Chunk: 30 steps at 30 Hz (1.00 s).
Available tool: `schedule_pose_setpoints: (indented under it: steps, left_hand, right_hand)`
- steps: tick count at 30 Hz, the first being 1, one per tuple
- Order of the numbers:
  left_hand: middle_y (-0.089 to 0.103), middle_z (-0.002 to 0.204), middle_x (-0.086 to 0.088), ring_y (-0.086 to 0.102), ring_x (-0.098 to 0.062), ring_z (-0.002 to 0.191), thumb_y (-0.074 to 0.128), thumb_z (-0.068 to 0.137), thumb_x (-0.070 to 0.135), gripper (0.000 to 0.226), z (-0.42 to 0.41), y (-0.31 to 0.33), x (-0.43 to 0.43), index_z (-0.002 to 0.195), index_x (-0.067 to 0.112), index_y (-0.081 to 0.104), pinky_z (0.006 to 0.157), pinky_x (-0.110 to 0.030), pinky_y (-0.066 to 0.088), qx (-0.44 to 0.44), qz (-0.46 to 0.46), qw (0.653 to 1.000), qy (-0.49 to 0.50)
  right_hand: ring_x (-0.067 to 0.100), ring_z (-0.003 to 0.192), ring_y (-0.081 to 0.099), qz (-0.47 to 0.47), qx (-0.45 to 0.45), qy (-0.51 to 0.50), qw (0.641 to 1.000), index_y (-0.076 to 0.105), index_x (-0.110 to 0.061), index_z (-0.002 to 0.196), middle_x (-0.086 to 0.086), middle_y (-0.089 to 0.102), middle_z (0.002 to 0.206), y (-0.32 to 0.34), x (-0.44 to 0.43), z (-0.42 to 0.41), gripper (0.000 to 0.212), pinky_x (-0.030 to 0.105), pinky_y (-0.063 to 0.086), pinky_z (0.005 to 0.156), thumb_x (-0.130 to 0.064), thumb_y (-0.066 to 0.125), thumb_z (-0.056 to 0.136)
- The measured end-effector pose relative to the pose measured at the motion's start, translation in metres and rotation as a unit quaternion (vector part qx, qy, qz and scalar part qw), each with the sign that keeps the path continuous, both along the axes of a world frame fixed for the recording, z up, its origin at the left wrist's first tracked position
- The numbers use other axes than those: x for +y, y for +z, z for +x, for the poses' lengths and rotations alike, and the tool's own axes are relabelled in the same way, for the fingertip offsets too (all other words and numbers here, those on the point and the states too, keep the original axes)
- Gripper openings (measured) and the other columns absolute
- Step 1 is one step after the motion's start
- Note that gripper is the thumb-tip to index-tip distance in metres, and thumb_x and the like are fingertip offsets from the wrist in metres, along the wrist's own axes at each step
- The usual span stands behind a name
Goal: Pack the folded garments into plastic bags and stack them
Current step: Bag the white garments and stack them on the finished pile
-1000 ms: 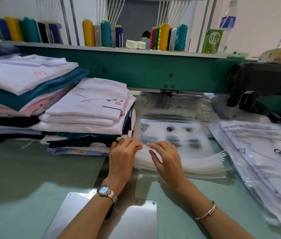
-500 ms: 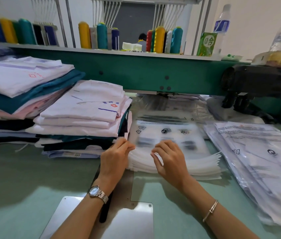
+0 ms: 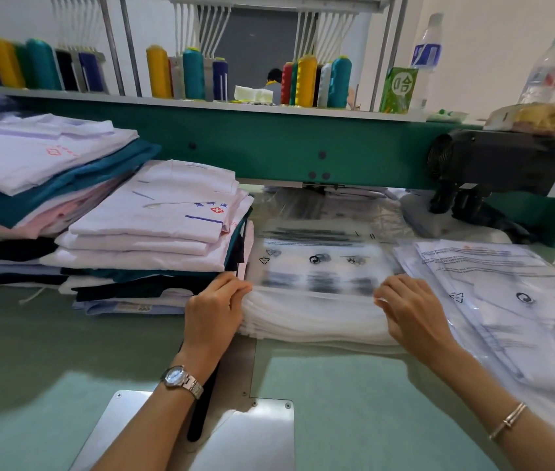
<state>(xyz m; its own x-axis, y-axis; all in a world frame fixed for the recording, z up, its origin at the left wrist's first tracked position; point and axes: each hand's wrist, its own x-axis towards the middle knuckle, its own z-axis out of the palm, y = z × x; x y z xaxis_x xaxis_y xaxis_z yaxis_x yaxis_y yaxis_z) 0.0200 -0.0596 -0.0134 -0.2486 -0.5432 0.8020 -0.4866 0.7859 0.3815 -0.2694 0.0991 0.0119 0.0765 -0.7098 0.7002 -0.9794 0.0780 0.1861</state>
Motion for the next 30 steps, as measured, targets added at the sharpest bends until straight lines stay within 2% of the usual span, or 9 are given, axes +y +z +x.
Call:
schedule_pose_setpoints:
  steps: [5,12,15,18,20,22,23,27,30]
  left_hand:
    - [0.076,0.094,0.003,0.072,-0.018,0.070,0.080,0.080,0.013,0.009,0.002,0.000,-0.001,0.088,0.017,0.080,0.060,-0.029,0.058,0.014,0.003,0.999,0.041]
    - [0.076,0.095,0.003,0.073,-0.018,0.074,0.080,0.080,0.014,0.012,-0.001,-0.002,-0.002,0.090,0.019,0.080,0.062,-0.030,0.059,0.015,0.011,0.998,0.060]
    - [0.076,0.095,0.002,0.073,-0.019,0.073,0.080,0.080,0.013,0.011,-0.001,-0.002,-0.001,0.090,0.018,0.080,0.061,-0.032,0.059,0.019,0.010,0.998,0.064]
    - [0.076,0.096,0.002,0.073,-0.018,0.073,0.079,0.081,0.014,0.010,0.000,-0.003,-0.001,0.091,0.018,0.080,0.061,-0.032,0.059,0.022,0.013,0.998,0.060]
    - [0.076,0.096,0.003,0.072,-0.016,0.072,0.079,0.082,0.015,0.010,0.000,-0.004,-0.002,0.092,0.018,0.080,0.063,-0.030,0.059,0.023,0.013,0.998,0.057]
    - [0.076,0.095,0.004,0.070,-0.016,0.066,0.079,0.082,0.015,0.010,-0.001,-0.005,-0.002,0.091,0.018,0.080,0.061,-0.026,0.057,0.028,0.009,0.998,0.059]
    - [0.076,0.094,0.004,0.069,-0.015,0.063,0.079,0.081,0.014,0.010,-0.002,-0.006,-0.002,0.090,0.018,0.080,0.060,-0.025,0.055,0.030,0.007,0.998,0.060]
    - [0.075,0.092,0.006,0.065,-0.014,0.057,0.079,0.081,0.013,0.010,-0.002,-0.006,-0.002,0.088,0.019,0.079,0.057,-0.023,0.052,0.031,0.005,0.998,0.057]
    - [0.075,0.092,0.007,0.064,-0.015,0.055,0.080,0.081,0.013,0.009,-0.001,-0.005,0.000,0.088,0.019,0.079,0.053,-0.027,0.054,0.027,0.008,0.998,0.058]
  right_hand:
    - [0.032,0.073,0.058,0.015,0.007,-0.115,0.993,0.063,-0.010,0.074,0.006,0.058,0.074,0.001,0.016,-0.017,0.025,0.041,0.045,0.067,0.008,0.076,0.063]
    - [0.034,0.073,0.059,0.072,0.016,-0.245,0.967,0.067,-0.008,0.075,0.012,0.061,0.072,0.001,0.030,-0.021,0.025,0.043,0.042,0.075,0.007,0.076,0.059]
    - [0.031,0.089,0.059,0.124,0.019,-0.324,0.938,0.069,-0.015,0.090,0.006,0.067,0.087,0.010,0.032,-0.011,0.018,0.042,0.037,0.091,-0.005,0.066,0.074]
    - [0.022,0.105,0.055,0.177,0.013,-0.380,0.908,0.062,-0.025,0.105,-0.002,0.064,0.105,0.021,0.030,0.004,0.028,0.036,0.029,0.100,-0.015,0.054,0.081]
    - [0.029,0.096,0.057,0.149,-0.027,-0.333,0.931,0.065,-0.015,0.101,0.006,0.064,0.096,0.025,0.023,0.017,0.029,0.040,0.037,0.093,-0.005,0.057,0.075]
    - [0.035,0.088,0.059,0.082,-0.126,-0.191,0.970,0.071,-0.006,0.099,0.013,0.065,0.088,0.024,0.013,0.027,0.027,0.044,0.046,0.082,0.004,0.062,0.076]
    - [0.035,0.090,0.060,0.071,-0.163,-0.117,0.977,0.072,-0.006,0.102,0.013,0.066,0.091,0.024,0.007,0.035,0.023,0.044,0.047,0.081,0.001,0.064,0.081]
    - [0.020,0.105,0.058,0.150,-0.223,0.057,0.962,0.073,-0.019,0.109,0.000,0.067,0.108,0.018,-0.024,0.052,0.021,0.035,0.045,0.089,-0.027,0.062,0.093]
    - [0.009,0.108,0.058,0.226,-0.304,0.114,0.918,0.071,-0.025,0.112,-0.008,0.067,0.113,0.013,-0.044,0.053,0.028,0.030,0.045,0.092,-0.039,0.063,0.090]
